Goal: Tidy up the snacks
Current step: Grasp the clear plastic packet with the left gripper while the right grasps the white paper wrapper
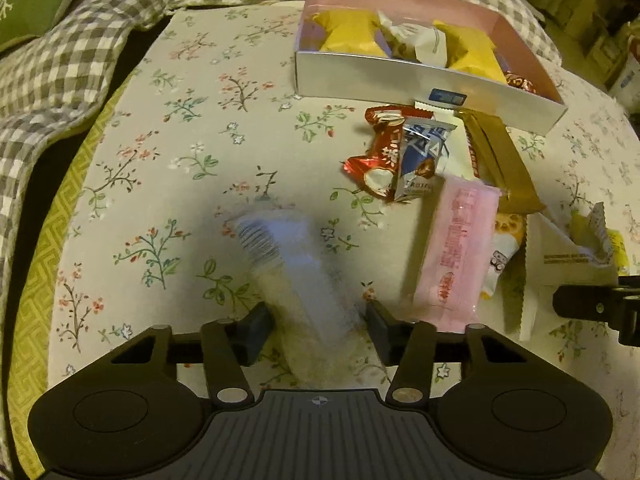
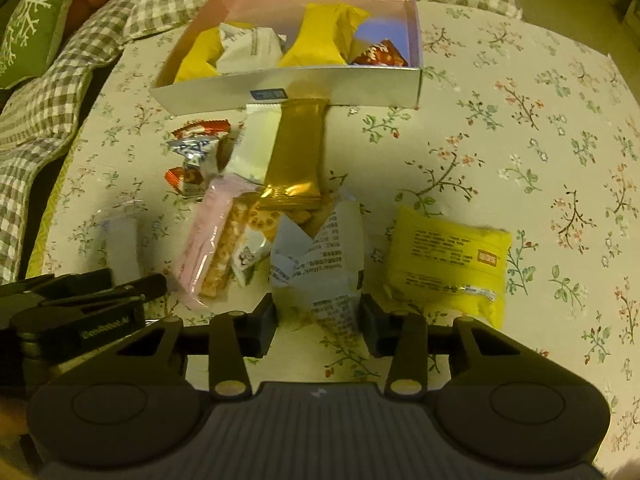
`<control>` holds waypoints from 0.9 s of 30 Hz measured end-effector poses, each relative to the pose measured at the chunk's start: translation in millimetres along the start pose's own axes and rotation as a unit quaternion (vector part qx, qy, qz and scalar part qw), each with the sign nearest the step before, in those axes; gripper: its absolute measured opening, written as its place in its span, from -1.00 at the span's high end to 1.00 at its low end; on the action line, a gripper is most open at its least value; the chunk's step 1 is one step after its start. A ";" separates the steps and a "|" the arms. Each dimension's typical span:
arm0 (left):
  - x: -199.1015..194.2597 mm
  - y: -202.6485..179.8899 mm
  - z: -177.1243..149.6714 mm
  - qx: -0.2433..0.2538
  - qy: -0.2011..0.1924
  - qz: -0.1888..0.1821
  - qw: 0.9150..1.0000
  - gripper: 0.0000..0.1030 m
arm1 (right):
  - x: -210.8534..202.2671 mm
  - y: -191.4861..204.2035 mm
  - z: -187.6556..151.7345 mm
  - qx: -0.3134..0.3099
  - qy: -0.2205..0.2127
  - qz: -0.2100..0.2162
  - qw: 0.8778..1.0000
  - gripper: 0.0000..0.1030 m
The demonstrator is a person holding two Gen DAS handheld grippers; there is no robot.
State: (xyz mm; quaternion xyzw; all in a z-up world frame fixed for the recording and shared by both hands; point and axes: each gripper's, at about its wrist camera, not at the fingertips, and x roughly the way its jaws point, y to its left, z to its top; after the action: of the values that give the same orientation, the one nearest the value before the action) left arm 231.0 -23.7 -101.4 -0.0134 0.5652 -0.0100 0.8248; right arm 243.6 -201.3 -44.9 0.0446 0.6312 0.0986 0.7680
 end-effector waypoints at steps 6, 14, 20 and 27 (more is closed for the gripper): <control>-2.3 -2.0 0.7 0.002 0.001 -0.020 1.000 0.24 | -5.8 2.4 0.5 -0.008 -0.013 0.008 1.000 0.25; -15.7 7.1 9.5 -0.029 -0.008 -0.066 0.997 0.28 | -13.5 1.3 1.8 -0.002 -0.028 0.019 0.999 0.25; -24.2 18.6 19.2 -0.065 -0.022 -0.084 0.994 0.28 | -21.5 2.7 5.6 -0.002 -0.053 0.025 0.998 0.26; -34.5 18.0 24.9 -0.063 -0.045 -0.090 0.993 0.28 | -25.0 -0.5 9.6 -0.002 -0.067 0.025 0.997 0.26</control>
State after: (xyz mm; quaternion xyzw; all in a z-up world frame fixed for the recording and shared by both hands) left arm 241.7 -4.4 -60.8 -0.1168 0.5231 -0.0478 0.8429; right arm 248.5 -206.5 -19.1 0.0655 0.5765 0.1163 0.8061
